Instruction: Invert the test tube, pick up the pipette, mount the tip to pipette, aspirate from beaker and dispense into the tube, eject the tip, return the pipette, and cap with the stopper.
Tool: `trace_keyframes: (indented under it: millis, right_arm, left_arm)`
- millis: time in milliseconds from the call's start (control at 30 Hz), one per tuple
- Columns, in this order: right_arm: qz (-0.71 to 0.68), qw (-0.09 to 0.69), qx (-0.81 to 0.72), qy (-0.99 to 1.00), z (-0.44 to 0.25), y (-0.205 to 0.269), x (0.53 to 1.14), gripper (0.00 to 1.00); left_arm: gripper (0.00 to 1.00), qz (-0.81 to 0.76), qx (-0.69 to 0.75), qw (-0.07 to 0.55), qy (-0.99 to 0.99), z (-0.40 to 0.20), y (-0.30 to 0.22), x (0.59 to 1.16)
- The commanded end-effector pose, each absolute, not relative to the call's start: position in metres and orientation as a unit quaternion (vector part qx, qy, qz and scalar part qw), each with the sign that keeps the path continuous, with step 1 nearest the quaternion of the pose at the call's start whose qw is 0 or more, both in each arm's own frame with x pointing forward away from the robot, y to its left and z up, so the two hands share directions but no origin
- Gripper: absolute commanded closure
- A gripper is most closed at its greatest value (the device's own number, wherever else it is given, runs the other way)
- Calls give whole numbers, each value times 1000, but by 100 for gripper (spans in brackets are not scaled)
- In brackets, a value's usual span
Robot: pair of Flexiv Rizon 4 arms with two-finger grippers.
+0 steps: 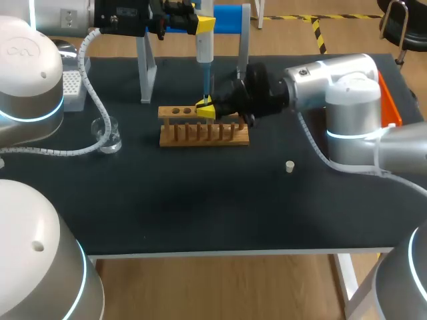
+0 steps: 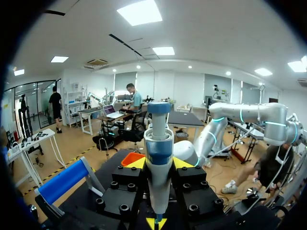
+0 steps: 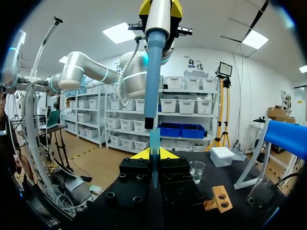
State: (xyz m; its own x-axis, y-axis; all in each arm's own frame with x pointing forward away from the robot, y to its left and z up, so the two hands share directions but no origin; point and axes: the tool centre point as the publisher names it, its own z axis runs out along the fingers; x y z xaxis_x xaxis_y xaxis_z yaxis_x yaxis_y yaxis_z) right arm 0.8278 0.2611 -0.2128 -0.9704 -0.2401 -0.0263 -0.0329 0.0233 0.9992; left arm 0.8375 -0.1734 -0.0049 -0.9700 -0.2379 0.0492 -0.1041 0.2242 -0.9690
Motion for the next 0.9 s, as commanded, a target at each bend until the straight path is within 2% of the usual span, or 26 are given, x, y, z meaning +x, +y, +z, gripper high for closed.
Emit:
trace_keyframes:
  millis: [33, 900]
  right_arm:
    - [-692, 73, 96, -712, -209, 260, 827, 100]
    - [-694, 74, 98, -710, -206, 259, 821, 100]
  left_arm:
    - [100, -612, -109, 53, 781, -4, -173, 838]
    - [100, -612, -109, 53, 781, -4, -173, 838]
